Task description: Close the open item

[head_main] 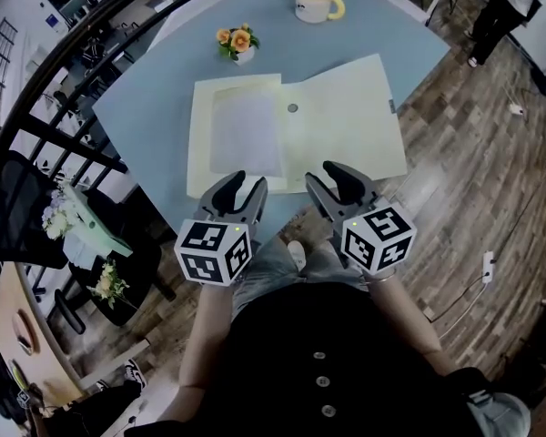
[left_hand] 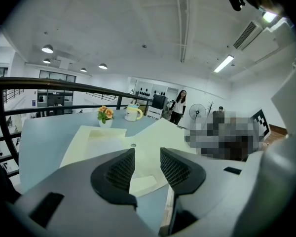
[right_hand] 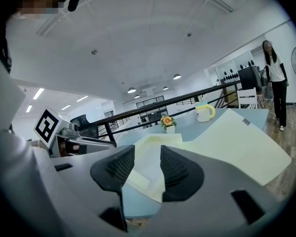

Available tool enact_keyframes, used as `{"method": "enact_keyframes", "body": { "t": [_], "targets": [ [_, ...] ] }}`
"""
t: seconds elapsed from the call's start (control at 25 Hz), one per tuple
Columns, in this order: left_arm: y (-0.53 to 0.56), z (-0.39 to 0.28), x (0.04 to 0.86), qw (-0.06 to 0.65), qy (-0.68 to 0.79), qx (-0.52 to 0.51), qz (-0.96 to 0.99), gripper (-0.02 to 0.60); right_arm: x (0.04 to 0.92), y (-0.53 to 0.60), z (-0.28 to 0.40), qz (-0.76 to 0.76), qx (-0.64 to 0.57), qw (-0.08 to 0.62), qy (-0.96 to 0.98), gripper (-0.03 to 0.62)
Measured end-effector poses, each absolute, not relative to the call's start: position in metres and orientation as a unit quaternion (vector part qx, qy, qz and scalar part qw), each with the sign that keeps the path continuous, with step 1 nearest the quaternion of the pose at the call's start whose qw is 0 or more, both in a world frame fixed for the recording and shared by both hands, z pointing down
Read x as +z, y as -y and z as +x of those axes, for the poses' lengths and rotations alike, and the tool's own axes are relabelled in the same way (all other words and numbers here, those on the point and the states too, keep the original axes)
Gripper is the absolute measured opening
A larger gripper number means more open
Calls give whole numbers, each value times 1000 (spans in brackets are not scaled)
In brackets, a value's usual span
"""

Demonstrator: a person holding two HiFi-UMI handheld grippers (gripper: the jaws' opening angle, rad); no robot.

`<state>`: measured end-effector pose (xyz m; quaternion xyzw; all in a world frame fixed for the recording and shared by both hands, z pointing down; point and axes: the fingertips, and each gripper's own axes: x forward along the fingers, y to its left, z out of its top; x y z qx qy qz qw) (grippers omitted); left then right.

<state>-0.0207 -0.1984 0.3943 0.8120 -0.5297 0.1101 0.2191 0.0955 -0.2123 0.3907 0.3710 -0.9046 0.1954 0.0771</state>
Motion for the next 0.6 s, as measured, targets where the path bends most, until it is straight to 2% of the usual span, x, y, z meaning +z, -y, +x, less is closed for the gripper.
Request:
{"method": "enact_keyframes", "body": {
  "t": [0.6],
  "targets": [
    [212, -43, 402, 221, 499, 132, 828, 162, 395, 227, 82, 408, 211, 81, 884, 155]
  ]
}}
